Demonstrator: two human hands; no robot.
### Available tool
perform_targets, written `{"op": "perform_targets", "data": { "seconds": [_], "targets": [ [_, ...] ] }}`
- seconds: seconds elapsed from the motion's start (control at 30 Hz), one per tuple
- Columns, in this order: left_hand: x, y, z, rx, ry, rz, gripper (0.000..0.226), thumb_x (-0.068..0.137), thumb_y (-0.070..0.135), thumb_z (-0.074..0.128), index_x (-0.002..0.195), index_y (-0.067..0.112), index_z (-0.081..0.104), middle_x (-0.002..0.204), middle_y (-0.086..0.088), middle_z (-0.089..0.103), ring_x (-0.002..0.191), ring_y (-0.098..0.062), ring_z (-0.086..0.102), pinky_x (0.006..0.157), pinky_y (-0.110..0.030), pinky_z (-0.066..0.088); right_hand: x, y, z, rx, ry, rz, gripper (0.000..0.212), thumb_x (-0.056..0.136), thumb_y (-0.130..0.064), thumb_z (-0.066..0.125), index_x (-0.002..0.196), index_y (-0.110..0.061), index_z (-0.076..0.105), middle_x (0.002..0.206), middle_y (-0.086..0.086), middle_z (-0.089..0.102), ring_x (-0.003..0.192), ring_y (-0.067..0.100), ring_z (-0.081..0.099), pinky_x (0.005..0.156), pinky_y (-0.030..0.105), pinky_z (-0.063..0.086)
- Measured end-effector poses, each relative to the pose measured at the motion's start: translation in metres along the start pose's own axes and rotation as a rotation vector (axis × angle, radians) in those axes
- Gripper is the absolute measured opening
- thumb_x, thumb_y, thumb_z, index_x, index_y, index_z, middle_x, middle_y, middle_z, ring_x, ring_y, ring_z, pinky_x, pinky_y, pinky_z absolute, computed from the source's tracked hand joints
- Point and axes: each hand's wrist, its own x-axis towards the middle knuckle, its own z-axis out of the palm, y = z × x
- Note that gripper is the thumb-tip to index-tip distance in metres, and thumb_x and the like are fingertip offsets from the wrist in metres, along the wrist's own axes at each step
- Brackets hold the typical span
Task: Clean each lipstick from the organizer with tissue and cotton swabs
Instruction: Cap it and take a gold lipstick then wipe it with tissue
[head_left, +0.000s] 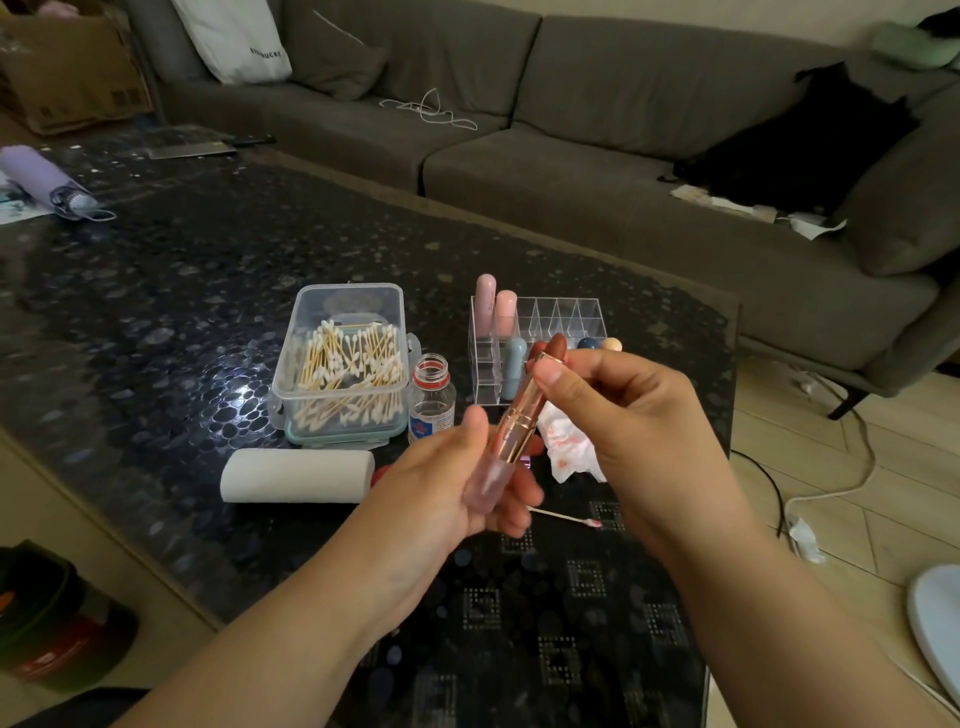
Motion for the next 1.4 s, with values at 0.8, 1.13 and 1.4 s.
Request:
{"op": "perform_targets", "data": {
  "seconds": [0.8,1.13,1.4],
  "targets": [
    [0.006,-0.004,-0.004,0.034,0.089,0.063,0.033,0.078,0.033,0.057,0.099,0.009,0.065,0.076,-0.001,0.07,0.069,-0.013,0.066,0.066,-0.024,0.055,0.008,0.004,-0.014,-0.139,-0.037,0.103,0.058,0.066,-0.052,0.064,0.118,-0.027,0.064,0.099,-0.002,0.07,0.093,0.008,0.065,0.077,0.014,0.051],
    [0.014,-0.009,-0.007,0.098,0.173,0.041,0.018,0.087,0.028,0.056,0.097,0.014,0.061,0.07,0.007,0.066,0.065,-0.01,0.059,0.066,-0.027,0.051,0.034,0.066,-0.05,-1.052,0.013,0.495,0.049,0.086,-0.049,0.061,0.122,-0.015,0.056,0.116,0.004,0.056,0.09,0.015,0.049,0.074,0.026,0.039],
    [0.017,-0.01,-0.002,0.155,0.16,0.051,0.015,0.092,0.024,0.054,0.1,0.013,0.06,0.07,0.008,0.068,0.064,-0.008,0.059,0.069,-0.028,0.053,0.036,0.07,-0.032,-1.001,-0.017,0.512,0.023,0.094,-0.026,0.054,0.112,-0.012,0.06,0.092,0.002,0.059,0.075,0.013,0.056,0.061,0.023,0.044]
  ]
}}
